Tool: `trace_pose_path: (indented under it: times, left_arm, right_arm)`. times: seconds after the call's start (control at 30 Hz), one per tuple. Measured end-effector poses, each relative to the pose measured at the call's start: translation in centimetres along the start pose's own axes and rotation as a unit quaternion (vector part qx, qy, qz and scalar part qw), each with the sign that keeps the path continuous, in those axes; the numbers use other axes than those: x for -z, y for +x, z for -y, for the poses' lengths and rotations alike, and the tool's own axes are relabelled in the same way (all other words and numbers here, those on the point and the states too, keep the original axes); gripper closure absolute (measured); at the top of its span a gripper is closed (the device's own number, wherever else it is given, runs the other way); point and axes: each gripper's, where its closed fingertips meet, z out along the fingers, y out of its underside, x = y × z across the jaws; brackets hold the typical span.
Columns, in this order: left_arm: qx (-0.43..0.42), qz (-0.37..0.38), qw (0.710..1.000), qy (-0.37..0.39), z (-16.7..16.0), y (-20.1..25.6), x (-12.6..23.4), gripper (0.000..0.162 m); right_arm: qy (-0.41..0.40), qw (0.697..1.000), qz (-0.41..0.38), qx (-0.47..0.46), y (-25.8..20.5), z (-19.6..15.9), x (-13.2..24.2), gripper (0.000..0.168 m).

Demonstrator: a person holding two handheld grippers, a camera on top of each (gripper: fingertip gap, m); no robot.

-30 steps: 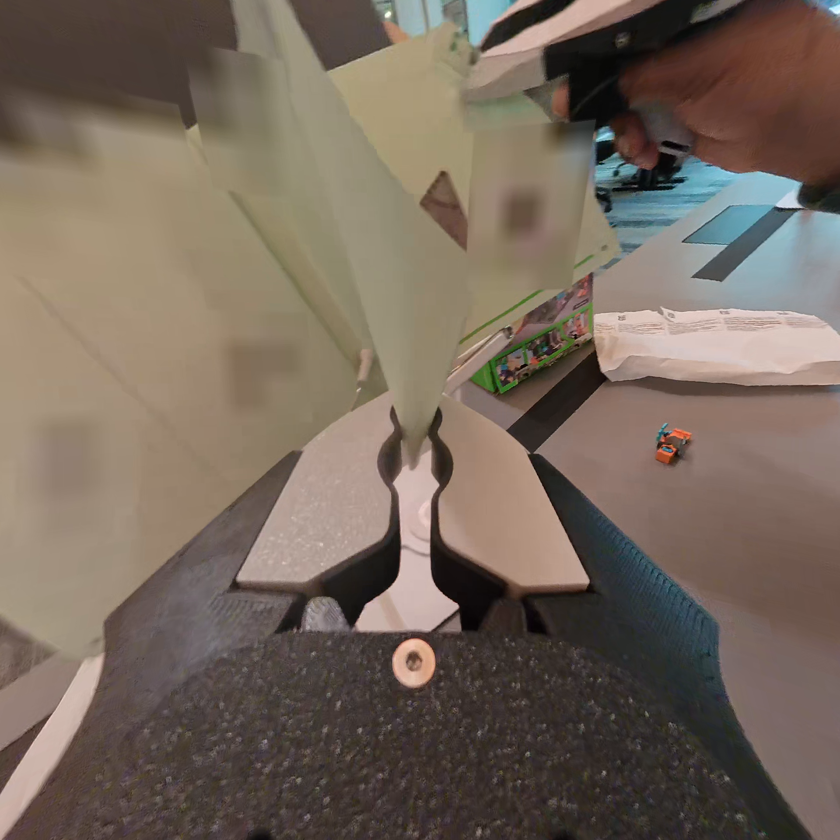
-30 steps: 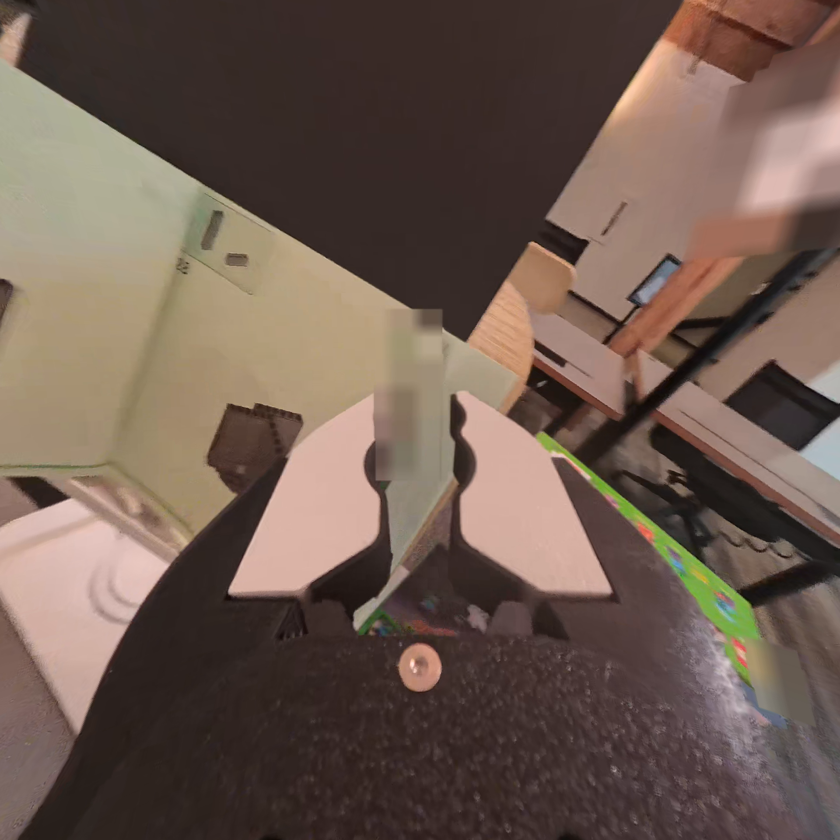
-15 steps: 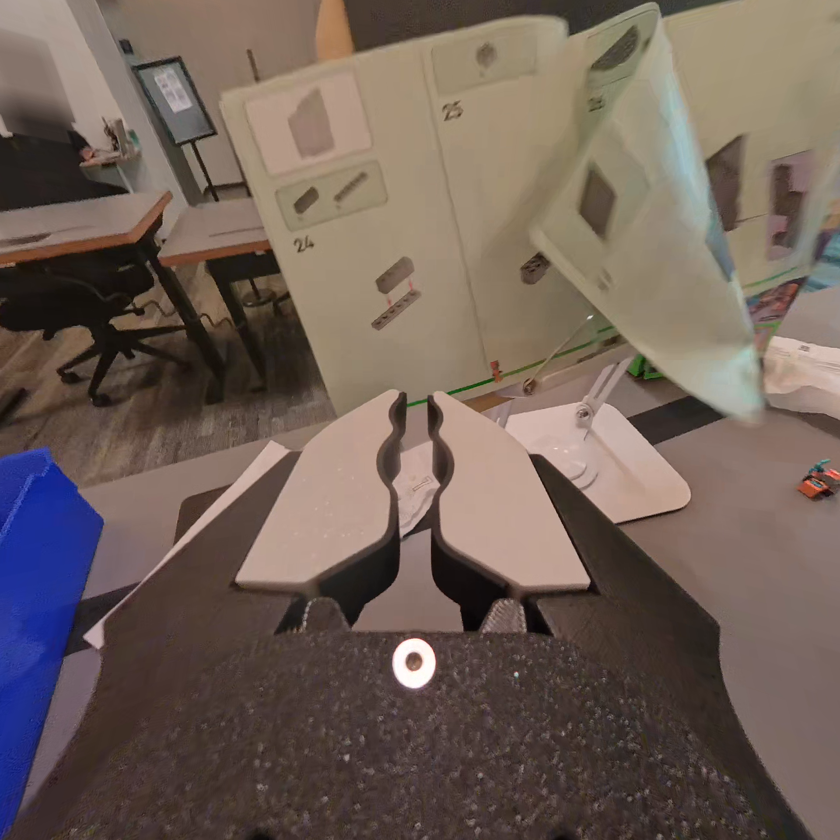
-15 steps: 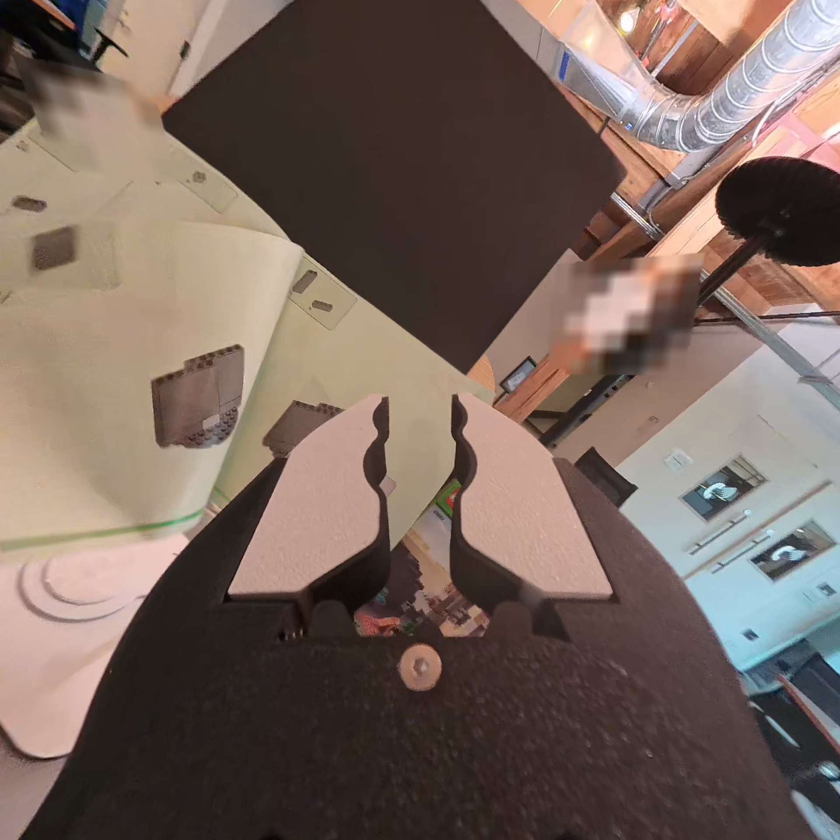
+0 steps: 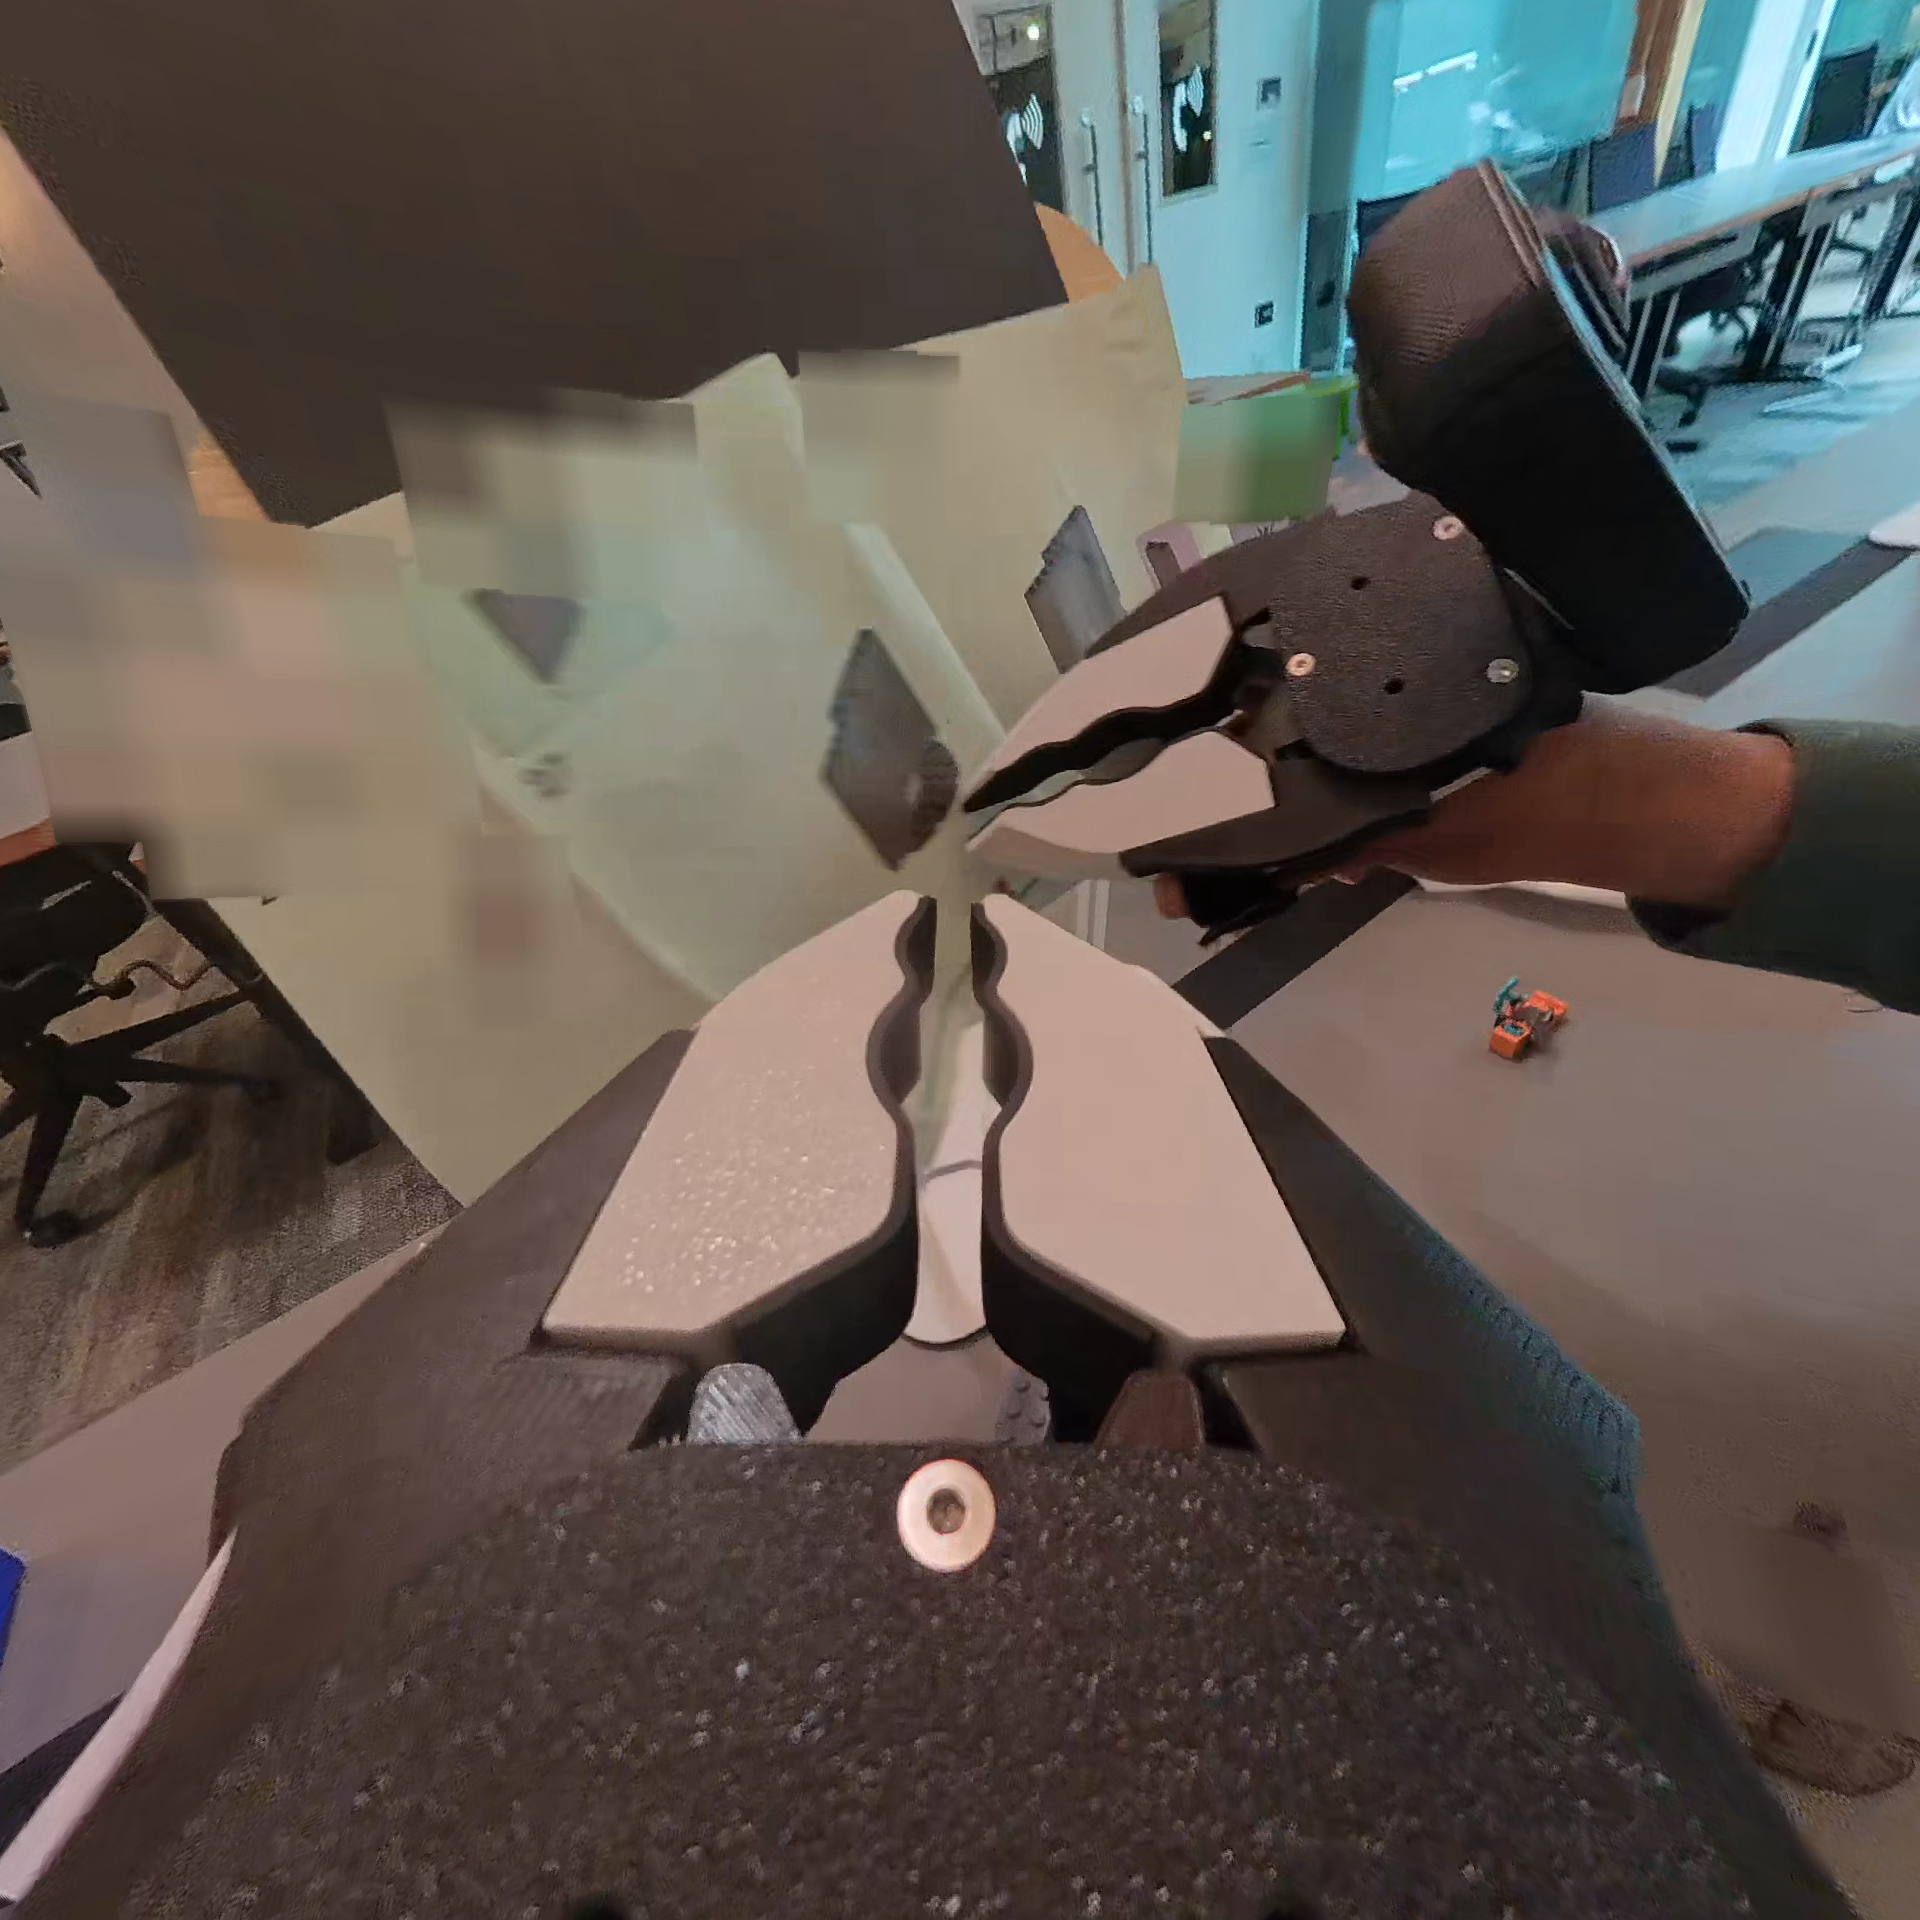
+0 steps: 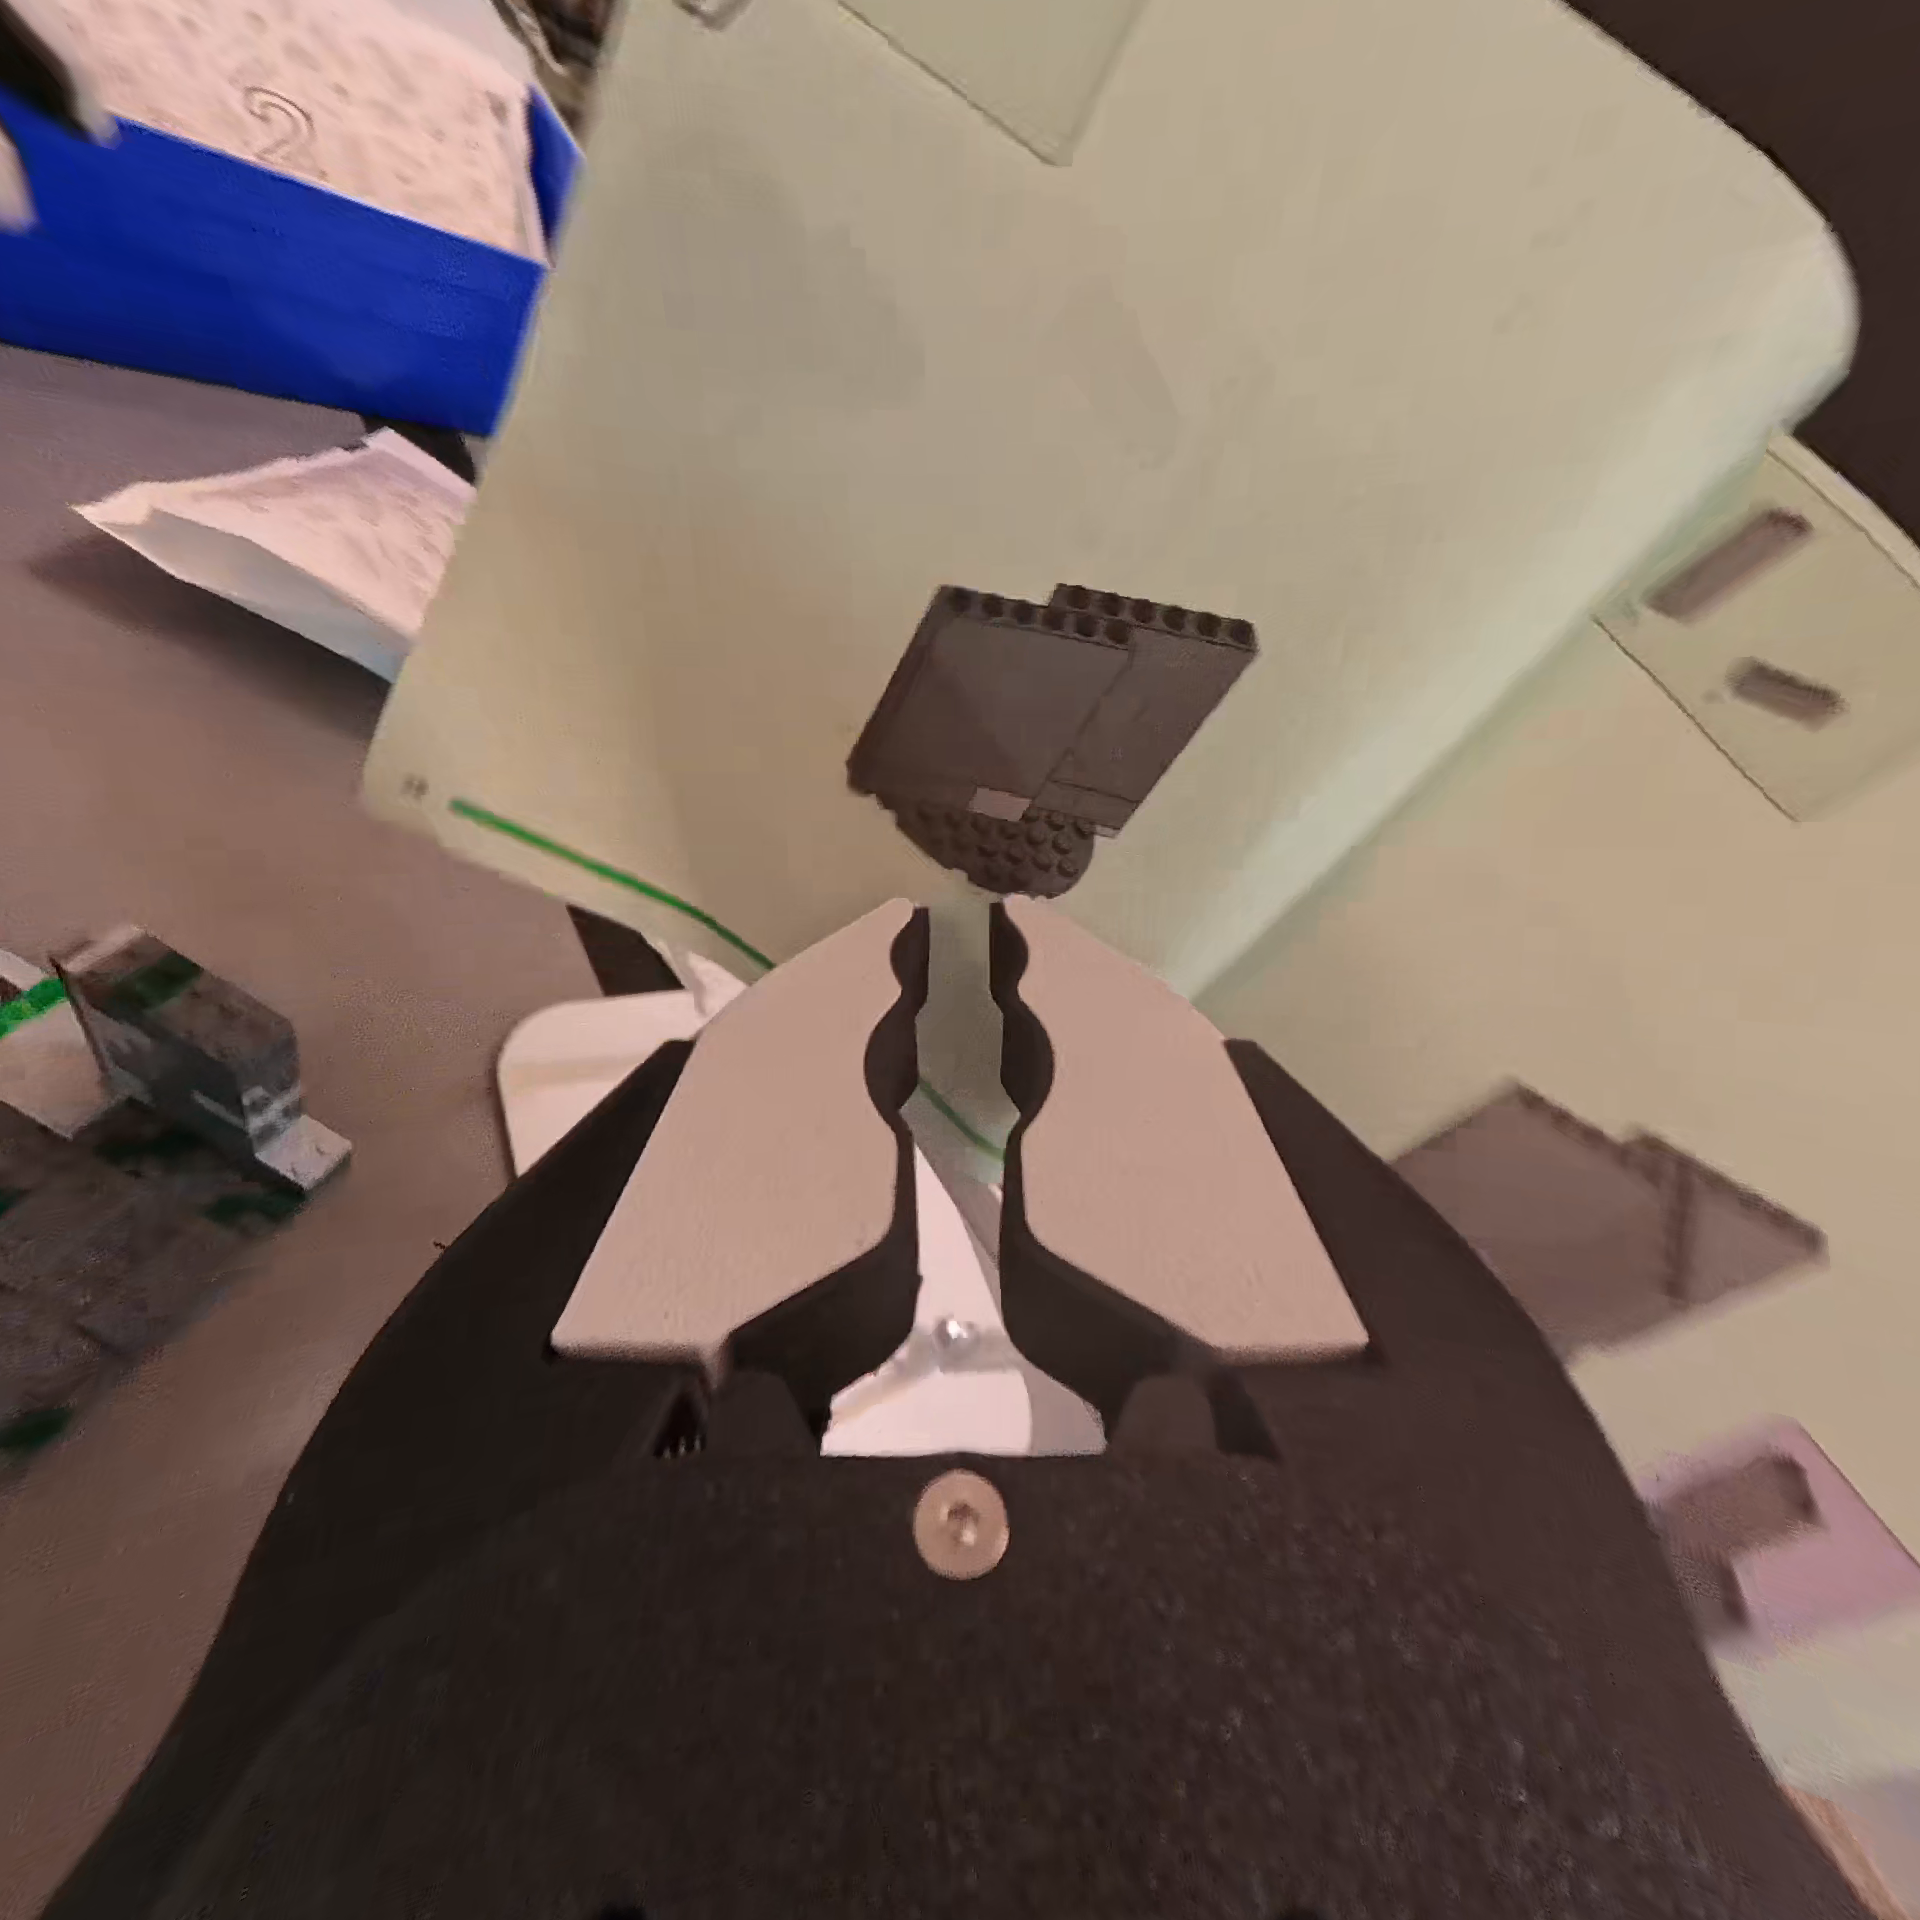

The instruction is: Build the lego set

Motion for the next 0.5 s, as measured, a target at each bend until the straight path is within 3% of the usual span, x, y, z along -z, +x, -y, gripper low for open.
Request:
trace_pose_path:
  times: [0.17,0.33,0.5]
  left_arm:
    - [0.005,-0.009,0.999,-0.033,-1.6,-1.5,-2.3,0.155]
    - [0.013,0.031,0.995,-0.092,-5.8,-6.5,-6.2,0.157]
    - [-0.028,0.036,0.991,-0.124,-8.4,-8.1,-7.5,0.162]
  right_arm:
    - [-0.002,1.0,0.017,0.021,-2.1,2.6,-3.0,0.158]
    - [0.005,0.999,0.045,0.001,-3.3,4.6,-5.2,0.158]
    - [0.09,0.995,0.033,-0.041,-1.8,6.9,-0.9,0.16]
